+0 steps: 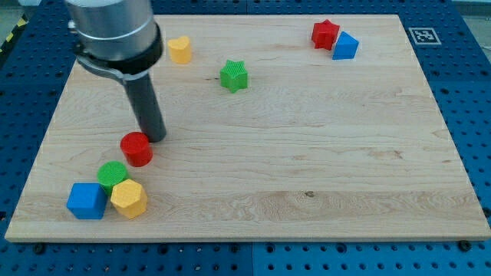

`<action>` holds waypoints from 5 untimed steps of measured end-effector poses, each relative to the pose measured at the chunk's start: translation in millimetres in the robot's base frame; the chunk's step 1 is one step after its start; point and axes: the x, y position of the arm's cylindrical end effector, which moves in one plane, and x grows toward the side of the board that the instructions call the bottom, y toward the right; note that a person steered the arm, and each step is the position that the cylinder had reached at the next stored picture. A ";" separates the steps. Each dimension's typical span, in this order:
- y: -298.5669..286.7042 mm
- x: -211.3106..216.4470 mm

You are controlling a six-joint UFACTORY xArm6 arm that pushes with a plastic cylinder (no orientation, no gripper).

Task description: Push the red circle above green circle

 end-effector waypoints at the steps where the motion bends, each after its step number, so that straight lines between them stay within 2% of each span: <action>1: -9.8 0.8; 3: -21.5 3.2; 4: -30.5 -28.8; 5: -41.1 -100.4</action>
